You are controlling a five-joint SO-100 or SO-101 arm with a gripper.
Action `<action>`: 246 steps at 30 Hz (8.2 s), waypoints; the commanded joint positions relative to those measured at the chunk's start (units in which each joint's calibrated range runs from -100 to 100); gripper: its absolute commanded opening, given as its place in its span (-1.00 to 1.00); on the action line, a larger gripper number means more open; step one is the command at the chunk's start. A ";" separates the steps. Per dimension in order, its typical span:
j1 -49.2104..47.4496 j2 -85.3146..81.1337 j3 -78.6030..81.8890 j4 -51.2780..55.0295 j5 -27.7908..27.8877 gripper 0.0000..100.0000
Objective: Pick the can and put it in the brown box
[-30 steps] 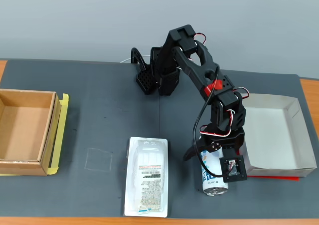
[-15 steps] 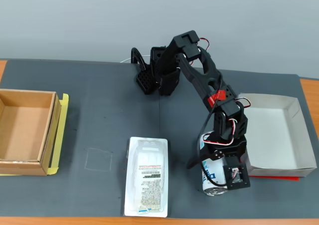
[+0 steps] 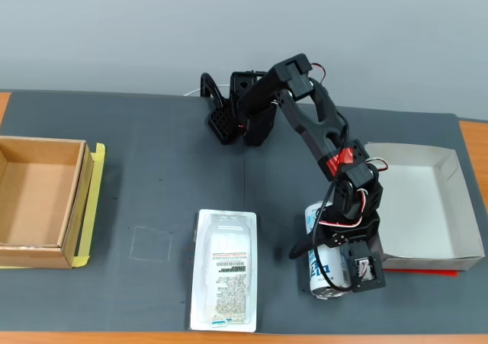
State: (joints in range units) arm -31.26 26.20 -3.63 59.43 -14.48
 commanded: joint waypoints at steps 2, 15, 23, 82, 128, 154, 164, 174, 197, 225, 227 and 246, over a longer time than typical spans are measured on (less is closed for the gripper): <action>-0.17 0.18 -2.89 -0.54 -0.32 0.03; -0.17 1.96 -2.89 -0.45 -0.32 -0.01; -0.17 1.96 -2.89 -0.45 -0.32 -0.57; 62.62 -49.80 -5.06 8.48 48.35 -0.77; 79.35 -6.51 -17.37 -9.82 54.76 -0.78; 78.14 -6.17 -17.28 -5.48 47.83 -0.10; 73.67 -20.99 -10.49 3.28 35.69 -0.83; 68.47 -53.44 17.20 3.28 24.59 -0.95; 46.54 -113.50 75.39 2.41 22.87 -0.95; 26.15 -125.95 96.02 15.16 14.43 -0.95; 26.23 -125.95 96.02 15.16 14.43 -0.95; 25.98 -126.20 96.12 15.16 10.99 -0.95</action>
State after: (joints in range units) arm -5.10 -99.24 95.47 74.39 -3.25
